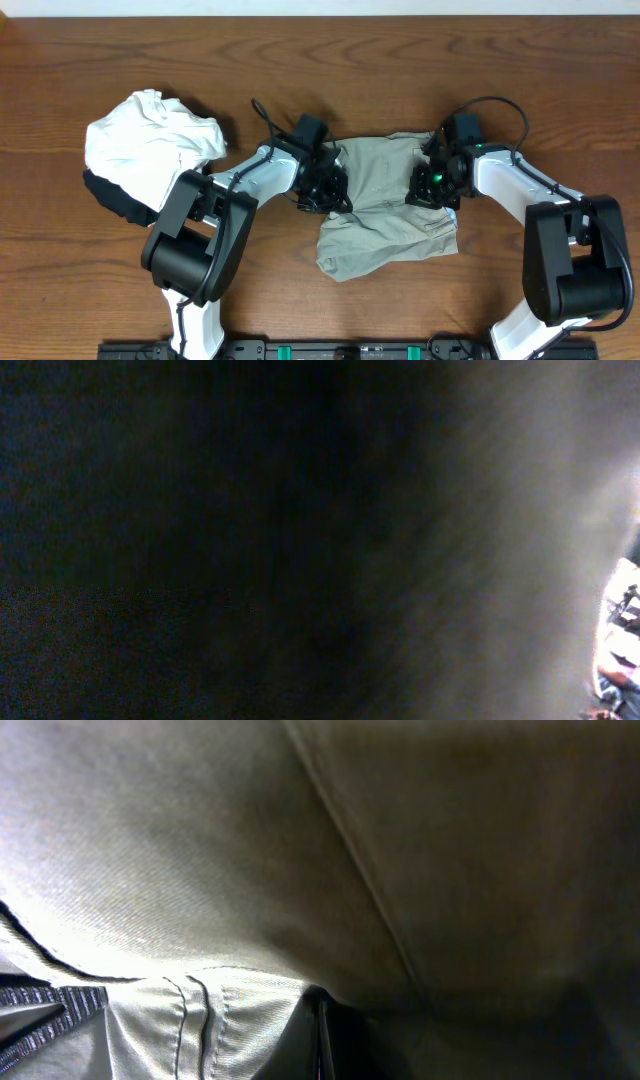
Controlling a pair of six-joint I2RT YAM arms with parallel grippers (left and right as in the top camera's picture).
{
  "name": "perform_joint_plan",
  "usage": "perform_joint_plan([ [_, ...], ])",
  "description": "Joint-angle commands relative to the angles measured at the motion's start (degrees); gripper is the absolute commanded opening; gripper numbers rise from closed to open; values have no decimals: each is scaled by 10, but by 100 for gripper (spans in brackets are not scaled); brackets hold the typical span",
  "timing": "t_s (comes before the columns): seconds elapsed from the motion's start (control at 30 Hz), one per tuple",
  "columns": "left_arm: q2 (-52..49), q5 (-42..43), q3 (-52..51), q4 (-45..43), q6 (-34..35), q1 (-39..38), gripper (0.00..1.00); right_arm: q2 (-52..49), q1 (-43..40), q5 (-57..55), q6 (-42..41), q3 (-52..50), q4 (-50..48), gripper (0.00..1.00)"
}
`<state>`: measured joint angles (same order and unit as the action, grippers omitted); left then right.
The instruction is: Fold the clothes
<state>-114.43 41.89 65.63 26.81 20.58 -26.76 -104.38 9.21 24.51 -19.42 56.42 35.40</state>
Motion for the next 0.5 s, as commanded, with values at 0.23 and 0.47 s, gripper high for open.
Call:
perform_joint_plan([
  [0.23,179,-7,55,85,-72,60,6,132,-63,-41,54,24,109,2],
  [0.47,306,-7,111,105,-67,189,6,277,-69,-42,43,25,124,7],
])
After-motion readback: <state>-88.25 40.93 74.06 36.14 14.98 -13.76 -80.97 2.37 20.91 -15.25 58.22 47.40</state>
